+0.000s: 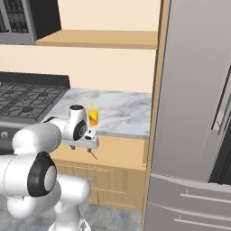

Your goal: Pick up the straw from the left drawer and put it inside the smoothie cup.

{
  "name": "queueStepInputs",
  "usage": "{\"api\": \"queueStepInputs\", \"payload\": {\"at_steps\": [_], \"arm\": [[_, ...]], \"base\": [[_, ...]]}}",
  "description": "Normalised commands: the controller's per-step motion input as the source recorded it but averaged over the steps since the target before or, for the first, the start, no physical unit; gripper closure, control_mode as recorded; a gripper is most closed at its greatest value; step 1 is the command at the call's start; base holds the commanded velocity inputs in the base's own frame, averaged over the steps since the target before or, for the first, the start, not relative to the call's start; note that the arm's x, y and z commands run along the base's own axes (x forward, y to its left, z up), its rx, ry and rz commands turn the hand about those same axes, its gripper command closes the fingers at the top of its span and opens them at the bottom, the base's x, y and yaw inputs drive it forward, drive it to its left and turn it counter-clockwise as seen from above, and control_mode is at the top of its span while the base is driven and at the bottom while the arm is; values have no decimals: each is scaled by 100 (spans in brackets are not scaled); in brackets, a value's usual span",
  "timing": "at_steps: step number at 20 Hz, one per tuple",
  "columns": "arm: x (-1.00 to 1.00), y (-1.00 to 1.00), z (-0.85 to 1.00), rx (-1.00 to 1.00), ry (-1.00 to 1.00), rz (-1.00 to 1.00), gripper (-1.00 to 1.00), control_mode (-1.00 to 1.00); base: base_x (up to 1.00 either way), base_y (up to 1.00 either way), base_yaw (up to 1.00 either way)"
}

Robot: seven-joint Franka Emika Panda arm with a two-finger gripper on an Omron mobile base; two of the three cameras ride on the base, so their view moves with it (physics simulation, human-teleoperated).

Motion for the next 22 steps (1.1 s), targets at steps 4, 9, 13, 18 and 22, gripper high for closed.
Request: {"api": "queueStepInputs", "payload": {"at_steps": [4,9,13,18,22], "arm": [[0,0,-25,0,4,0,-100,-100],[5,0,-25,0,1,0,-100,-100],[14,0,-16,0,0,0,-100,-100],[26,0,-14,0,1,0,-100,-100],[27,0,-22,0,0,0,-100,-100]], "base": [[0,0,0],[0,0,0],[0,0,0],[0,0,0],[0,0,0]]}}
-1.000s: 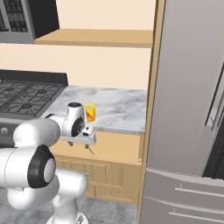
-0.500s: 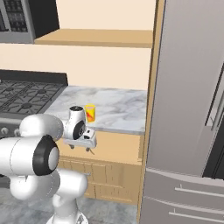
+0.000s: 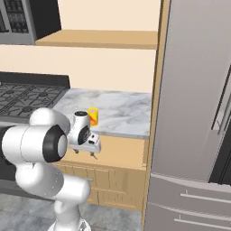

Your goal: Pick up the straw from the left drawer and put it inside the smoothie cup.

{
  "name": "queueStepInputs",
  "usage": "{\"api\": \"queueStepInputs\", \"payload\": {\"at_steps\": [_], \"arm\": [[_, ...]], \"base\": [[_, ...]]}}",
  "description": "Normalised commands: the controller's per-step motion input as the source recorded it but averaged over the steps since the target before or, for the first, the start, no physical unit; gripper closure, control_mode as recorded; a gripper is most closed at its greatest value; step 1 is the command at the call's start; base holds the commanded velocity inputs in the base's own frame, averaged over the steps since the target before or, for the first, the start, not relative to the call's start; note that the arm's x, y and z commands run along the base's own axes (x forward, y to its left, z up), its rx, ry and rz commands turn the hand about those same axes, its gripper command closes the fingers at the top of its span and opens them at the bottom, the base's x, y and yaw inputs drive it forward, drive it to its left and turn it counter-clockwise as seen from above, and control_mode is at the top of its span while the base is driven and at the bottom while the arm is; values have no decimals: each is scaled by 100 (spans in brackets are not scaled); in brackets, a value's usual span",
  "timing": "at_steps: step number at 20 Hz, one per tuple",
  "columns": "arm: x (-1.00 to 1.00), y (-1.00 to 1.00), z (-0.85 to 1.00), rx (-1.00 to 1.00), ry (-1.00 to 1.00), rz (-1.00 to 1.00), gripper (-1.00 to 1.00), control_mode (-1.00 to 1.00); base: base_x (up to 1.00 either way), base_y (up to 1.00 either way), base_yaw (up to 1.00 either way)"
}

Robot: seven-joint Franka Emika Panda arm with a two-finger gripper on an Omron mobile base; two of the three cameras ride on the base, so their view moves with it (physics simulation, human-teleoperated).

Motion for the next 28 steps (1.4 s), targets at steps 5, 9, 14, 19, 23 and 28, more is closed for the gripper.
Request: {"api": "queueStepInputs", "payload": {"at_steps": [5,9,14,19,23,28], "arm": [[29,0,-29,0,1,0,-100,-100],[32,0,-33,0,3,0,-100,-100],[33,0,-36,-2,8,0,-100,-100],[19,0,-43,-4,9,0,-100,-100],[1,0,-41,-4,7,0,-100,-100],[-14,0,-32,-2,5,0,-100,-100]], "base": [[0,0,0],[0,0,0],[0,0,0],[0,0,0],[0,0,0],[0,0,0]]}}
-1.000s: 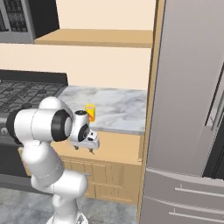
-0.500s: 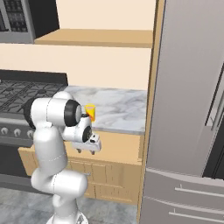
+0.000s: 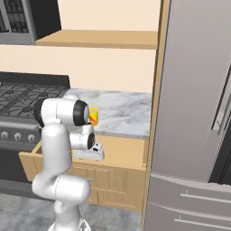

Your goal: Pick up the straw from the left drawer and put it inside the smoothie cup.

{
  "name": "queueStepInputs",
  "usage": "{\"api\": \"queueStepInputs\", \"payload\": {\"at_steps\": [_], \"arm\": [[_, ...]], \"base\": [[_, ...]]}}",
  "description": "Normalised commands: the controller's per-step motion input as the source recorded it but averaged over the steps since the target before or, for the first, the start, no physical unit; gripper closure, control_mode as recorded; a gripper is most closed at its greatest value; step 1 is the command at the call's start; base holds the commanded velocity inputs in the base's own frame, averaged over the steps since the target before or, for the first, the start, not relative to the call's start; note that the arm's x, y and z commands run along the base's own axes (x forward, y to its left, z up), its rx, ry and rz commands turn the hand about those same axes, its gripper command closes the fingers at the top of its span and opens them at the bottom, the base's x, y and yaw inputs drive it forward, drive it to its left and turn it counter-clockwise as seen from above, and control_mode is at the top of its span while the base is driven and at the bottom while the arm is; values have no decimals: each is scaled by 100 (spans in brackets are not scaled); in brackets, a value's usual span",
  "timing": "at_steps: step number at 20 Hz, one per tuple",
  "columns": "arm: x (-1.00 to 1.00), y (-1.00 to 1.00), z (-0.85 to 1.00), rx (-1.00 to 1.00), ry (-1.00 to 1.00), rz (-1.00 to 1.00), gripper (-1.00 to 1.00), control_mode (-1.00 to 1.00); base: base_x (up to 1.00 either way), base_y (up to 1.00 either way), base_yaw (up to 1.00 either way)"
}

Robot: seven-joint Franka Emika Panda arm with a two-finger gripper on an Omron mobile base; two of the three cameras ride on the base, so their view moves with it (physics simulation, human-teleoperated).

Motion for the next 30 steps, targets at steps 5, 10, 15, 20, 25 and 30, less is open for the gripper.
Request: {"api": "queueStepInputs", "payload": {"at_steps": [5,10,15,20,25,30], "arm": [[-82,-13,-6,0,-1,1,-100,-100],[-100,-21,0,0,-5,4,-100,-100],[-100,-11,8,0,-7,8,-100,-100],[-48,0,57,0,-11,10,-100,-100],[10,6,73,0,-15,7,-100,-100],[26,15,23,0,-13,2,-100,-100]], "base": [[0,0,0],[0,0,0],[0,0,0],[0,0,0],[0,0,0],[0,0,0]]}}
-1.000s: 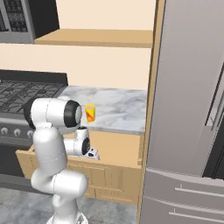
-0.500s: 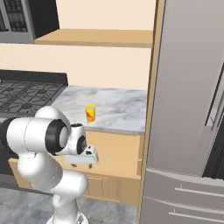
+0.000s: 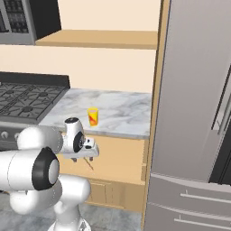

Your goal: Pick up the straw from the left drawer and put it inside the smoothie cup.

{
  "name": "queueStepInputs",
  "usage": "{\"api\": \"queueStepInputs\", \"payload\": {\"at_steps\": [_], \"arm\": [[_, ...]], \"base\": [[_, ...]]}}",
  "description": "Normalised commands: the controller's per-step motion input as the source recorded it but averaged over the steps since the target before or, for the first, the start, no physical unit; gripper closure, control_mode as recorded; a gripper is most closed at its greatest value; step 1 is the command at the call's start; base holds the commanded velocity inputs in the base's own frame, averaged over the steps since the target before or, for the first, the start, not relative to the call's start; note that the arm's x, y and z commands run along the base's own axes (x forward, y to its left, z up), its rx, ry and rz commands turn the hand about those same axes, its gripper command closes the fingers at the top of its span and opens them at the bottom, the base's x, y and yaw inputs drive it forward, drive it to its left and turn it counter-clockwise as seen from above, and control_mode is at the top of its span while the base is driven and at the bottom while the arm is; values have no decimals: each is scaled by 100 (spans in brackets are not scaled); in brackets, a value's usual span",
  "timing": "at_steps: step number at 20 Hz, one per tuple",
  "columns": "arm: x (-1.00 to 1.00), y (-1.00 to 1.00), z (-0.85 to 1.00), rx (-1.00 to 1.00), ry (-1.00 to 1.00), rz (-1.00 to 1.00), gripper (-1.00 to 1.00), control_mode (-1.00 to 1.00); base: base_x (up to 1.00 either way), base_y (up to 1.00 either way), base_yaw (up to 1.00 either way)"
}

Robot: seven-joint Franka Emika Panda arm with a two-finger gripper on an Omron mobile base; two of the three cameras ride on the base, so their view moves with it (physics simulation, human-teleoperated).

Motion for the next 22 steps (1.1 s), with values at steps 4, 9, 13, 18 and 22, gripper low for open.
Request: {"api": "queueStepInputs", "payload": {"at_steps": [4,9,13,18,22], "arm": [[34,1,0,0,0,0,-100,-100],[35,0,-6,0,0,0,-100,-100],[22,12,-18,0,0,0,-100,-100],[7,16,-19,0,0,0,-100,-100],[9,13,-23,0,0,0,-100,-100]], "base": [[0,0,0],[0,0,0],[0,0,0],[0,0,0],[0,0,0]]}}
